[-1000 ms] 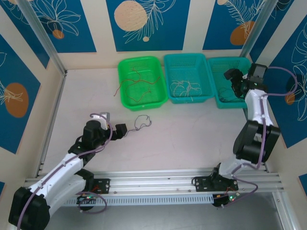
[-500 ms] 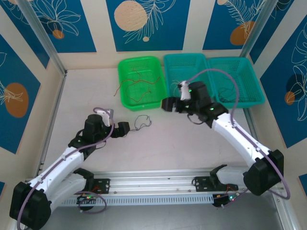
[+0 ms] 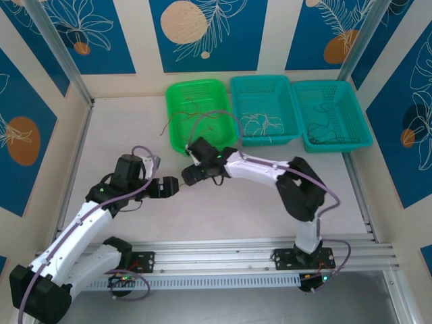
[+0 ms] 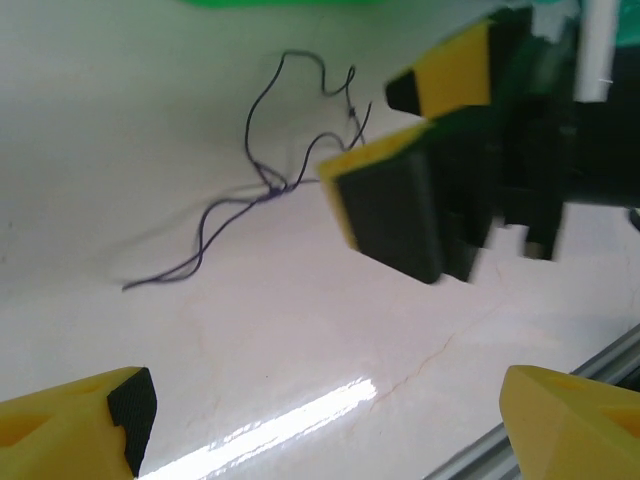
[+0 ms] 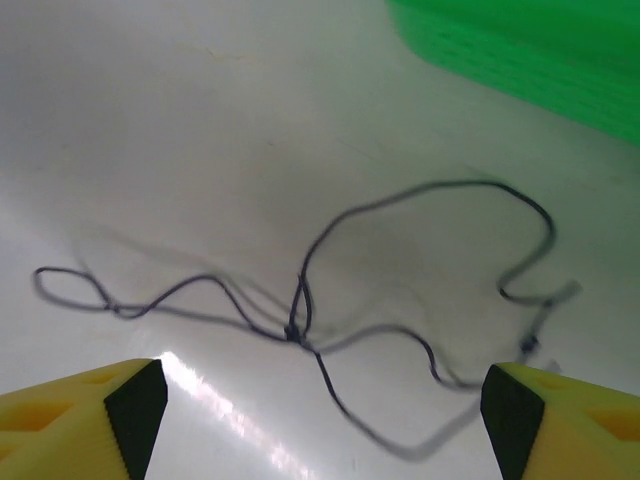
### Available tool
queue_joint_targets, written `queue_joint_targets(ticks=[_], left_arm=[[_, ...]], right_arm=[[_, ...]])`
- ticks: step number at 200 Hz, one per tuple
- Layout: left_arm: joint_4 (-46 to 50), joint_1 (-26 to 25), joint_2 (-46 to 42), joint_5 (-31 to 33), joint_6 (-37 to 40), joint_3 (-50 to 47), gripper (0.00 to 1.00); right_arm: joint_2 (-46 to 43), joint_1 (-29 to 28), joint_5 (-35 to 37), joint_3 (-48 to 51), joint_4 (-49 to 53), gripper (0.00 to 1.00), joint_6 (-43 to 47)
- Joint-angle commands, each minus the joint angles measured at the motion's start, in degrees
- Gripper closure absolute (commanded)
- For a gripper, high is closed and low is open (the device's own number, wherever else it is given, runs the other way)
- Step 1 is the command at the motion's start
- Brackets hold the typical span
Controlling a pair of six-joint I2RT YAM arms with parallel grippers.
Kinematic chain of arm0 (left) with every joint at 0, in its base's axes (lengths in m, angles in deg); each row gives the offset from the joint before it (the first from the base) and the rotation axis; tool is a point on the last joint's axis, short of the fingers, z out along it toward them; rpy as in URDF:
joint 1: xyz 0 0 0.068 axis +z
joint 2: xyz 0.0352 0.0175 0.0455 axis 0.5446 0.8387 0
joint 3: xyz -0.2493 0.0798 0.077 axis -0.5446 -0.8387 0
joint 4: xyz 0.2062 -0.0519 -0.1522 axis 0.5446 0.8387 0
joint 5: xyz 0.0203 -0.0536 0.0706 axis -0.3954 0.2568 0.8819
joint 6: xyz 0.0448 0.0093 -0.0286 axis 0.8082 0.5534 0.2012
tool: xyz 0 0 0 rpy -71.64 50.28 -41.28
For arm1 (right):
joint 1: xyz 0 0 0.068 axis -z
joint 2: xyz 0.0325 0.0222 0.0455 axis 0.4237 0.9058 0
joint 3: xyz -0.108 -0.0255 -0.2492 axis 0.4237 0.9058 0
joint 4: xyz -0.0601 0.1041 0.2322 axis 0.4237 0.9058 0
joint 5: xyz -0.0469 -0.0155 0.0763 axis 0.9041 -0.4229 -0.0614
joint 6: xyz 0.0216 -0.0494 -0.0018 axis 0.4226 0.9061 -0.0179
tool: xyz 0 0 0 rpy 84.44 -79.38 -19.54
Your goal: Untangle the cables
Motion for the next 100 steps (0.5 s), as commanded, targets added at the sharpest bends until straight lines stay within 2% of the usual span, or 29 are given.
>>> queue_joint_targets(ticks=[1, 38, 61, 71, 100], left_arm=[[4.14, 0.31, -0.76, -0.76, 2.07, 0.58, 0.10], [2.57, 0.31, -1.19, -0.54, 2.47, -0.11, 0.09], [1.33, 0.31, -1.13, -0.42, 2.14, -0.65, 0.09], [0.91, 0.31, -1.06, -0.40, 1.91, -0.84, 0.09], [0.65, 0.31, -1.26, -0.36, 1.68, -0.82, 0.08]], right_arm=[[5.38, -0.50, 3.25, -3.82, 0.92, 0.15, 6.41], [10.93, 0.36, 1.48, -5.66, 5.43, 0.15, 10.57], [11.19, 0.14, -2.25, -4.26, 6.40, 0.23, 10.98], [11.36, -0.29, -2.21, -3.83, 6.63, 0.29, 10.88], [11.52, -1.29, -0.40, -2.60, 7.35, 0.56, 9.38]])
